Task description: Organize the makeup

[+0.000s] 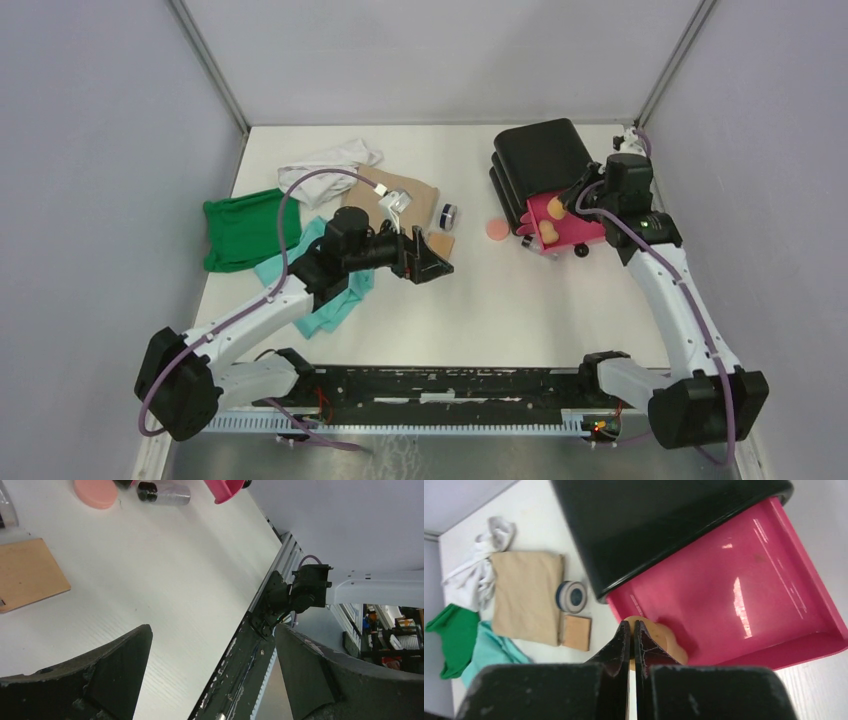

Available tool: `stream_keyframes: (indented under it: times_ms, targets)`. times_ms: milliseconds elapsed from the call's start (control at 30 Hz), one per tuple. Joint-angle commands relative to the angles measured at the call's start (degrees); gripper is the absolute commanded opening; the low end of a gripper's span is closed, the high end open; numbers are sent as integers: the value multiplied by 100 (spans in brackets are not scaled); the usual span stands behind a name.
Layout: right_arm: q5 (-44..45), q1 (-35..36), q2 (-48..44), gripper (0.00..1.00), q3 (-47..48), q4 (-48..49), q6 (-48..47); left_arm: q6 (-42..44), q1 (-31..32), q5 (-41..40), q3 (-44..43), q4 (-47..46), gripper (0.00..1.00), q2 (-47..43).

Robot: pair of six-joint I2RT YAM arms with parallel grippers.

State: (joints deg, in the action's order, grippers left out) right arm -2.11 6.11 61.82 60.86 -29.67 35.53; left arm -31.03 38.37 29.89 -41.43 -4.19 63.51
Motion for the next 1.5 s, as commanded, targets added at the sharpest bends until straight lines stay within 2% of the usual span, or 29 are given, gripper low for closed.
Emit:
stream_keyframes:
  times_ms: [0,67,167,200,267,433,633,900,1000,1100,1267,1467]
  targets:
    - [448,-154,472,0,291,27,-128,29,-5,-205,70,1,99,-117]
    - [480,-204,561,12,269,105,-75,45,-9,-211,83,74,99,-133]
    - [640,-218,546,48,293,169,-78,127,-1,-257,66,229,99,-194]
    - [668,-222,531,57,331,138,-113,158,-4,-284,58,272,99,-220]
    - [789,-218,460,68,459,-37,-222,228,-3,-336,42,373,99,-264]
    - [1468,-230,-147,71,519,-677,-571,270,-4,-426,30,457,99,-312]
    - [2139,-415,-1092,72,-200,-1774,-120,264,-1,-362,65,376,99,-267]
    - [1958,-455,-2495,75,-1430,-2154,588,224,-7,-207,-1,415,99,-150]
    - [1948,-458,-2613,70,-1875,-2170,1066,215,-6,-228,44,331,99,-167]
    - [1574,-453,-2536,52,-2230,-1706,994,250,-7,-336,44,367,99,-96]
    - [634,-455,-2281,39,-2742,-62,230,203,-5,-287,55,290,99,-5]
    - [706,-453,-2126,44,-2947,925,-621,306,-5,-297,-1,435,99,-58]
